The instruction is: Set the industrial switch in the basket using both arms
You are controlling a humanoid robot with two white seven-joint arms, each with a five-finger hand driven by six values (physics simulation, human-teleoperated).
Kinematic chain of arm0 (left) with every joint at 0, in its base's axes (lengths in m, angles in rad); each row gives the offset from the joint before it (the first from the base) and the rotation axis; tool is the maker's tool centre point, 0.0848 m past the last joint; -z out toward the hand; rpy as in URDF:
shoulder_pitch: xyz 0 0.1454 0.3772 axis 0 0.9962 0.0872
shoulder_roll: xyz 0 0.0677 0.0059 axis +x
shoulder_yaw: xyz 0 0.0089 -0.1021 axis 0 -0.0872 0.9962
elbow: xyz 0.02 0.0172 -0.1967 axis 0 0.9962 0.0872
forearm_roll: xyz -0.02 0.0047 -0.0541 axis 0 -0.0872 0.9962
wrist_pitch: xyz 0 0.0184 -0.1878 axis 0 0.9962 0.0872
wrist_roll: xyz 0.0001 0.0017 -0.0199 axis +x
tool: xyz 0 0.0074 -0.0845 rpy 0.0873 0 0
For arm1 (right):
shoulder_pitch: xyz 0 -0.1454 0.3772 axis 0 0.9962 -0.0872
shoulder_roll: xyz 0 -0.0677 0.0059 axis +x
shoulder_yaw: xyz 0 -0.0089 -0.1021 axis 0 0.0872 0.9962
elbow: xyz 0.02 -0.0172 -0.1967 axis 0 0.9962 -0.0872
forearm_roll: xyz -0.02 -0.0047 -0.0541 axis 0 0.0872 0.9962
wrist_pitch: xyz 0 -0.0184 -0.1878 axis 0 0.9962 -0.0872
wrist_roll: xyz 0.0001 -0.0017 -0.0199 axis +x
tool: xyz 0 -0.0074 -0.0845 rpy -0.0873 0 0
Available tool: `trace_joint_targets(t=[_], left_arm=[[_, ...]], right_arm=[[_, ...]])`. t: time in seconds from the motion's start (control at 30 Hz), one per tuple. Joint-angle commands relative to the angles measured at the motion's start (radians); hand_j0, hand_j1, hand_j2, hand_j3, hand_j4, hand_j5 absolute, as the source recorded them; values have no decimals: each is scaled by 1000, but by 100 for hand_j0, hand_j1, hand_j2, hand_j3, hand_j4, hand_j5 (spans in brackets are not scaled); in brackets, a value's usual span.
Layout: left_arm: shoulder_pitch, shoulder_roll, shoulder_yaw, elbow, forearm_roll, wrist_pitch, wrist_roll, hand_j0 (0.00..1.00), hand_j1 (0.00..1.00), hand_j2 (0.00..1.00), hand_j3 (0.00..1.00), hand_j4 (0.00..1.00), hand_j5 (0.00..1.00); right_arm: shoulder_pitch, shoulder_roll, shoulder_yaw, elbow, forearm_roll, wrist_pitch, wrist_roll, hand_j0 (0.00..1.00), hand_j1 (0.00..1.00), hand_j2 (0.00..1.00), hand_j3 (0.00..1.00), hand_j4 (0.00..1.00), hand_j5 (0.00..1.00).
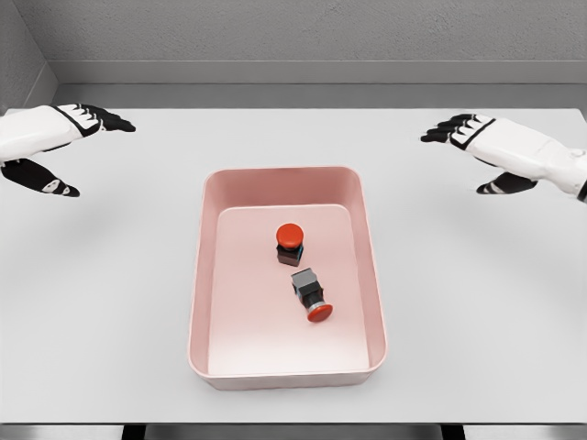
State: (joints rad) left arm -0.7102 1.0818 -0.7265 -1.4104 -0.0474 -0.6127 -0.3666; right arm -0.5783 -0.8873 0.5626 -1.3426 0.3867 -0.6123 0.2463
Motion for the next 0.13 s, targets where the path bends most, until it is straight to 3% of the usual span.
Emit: trace_joint_targets(t=[0.0, 0.1], left_arm=[[0, 3, 1, -1, 8, 2, 1, 100, 100, 100, 100, 100, 100], [0, 4, 2, -1, 8, 2, 1, 100, 100, 100, 100, 100, 100]], right_arm=[[0, -9, -3, 48, -6, 1, 1, 100, 100, 100, 100, 100, 100], [0, -5, -3, 42, -6, 1, 1, 100, 100, 100, 100, 100, 100]])
